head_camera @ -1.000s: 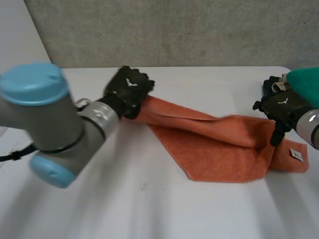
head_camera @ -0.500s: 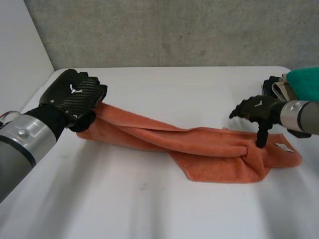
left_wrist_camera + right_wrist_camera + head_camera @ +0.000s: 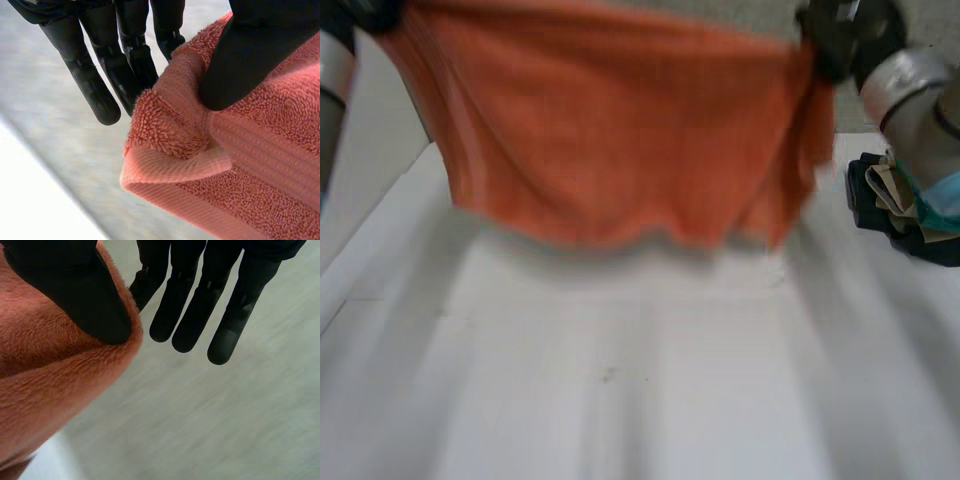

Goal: Fold the laundry.

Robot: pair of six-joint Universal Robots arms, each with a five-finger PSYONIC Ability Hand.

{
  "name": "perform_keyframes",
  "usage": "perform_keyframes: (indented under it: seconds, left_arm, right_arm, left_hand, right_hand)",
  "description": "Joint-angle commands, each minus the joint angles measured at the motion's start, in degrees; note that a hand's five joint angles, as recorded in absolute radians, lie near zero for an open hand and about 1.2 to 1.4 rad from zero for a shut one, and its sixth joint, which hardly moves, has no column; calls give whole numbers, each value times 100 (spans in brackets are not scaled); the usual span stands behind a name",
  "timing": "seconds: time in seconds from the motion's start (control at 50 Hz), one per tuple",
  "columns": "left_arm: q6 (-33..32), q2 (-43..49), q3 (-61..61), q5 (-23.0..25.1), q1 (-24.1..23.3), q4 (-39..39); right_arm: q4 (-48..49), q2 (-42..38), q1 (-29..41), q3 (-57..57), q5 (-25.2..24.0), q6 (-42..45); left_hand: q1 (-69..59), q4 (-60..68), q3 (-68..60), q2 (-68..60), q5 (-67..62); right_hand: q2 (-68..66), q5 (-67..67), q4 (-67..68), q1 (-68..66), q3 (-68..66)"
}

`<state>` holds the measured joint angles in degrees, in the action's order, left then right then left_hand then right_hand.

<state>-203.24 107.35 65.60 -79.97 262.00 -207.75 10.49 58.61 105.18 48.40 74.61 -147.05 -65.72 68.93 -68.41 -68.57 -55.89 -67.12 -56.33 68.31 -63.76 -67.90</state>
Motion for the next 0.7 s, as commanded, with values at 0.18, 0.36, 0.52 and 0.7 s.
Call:
perform_keyframes:
  seconds: [0.18, 0.36, 0.52, 0.7]
  left_arm:
    - [1208, -829, 1981, 833, 325, 464]
    - [725, -786, 4013, 1344, 474, -283]
    - [320, -707, 4251, 1353, 580, -143]
    - [311, -847, 4330, 1353, 615, 244]
  right_arm:
    - [640, 1179, 108, 3174, -948, 483]
    - [-724, 485, 328, 4107, -387, 1337]
    - [-1409, 958, 389, 3844, -8, 1179]
    - [-2779, 1093, 327, 2309, -60, 722]
  left_hand:
    - [-1428, 1107, -1159, -1143, -1411]
    - [-1428, 1107, -1159, -1143, -1411]
    - [-1428, 1107, -1159, -1143, -1411]
    - [-1428, 1107, -1159, -1143, -1411]
  right_hand:
    - [-1288, -1367, 1169, -1624, -1210]
    - [-553, -632, 434, -889, -475]
    - [2851, 2772, -2970, 2515, 2929]
    - [4197, 4118, -4316, 3861, 4275]
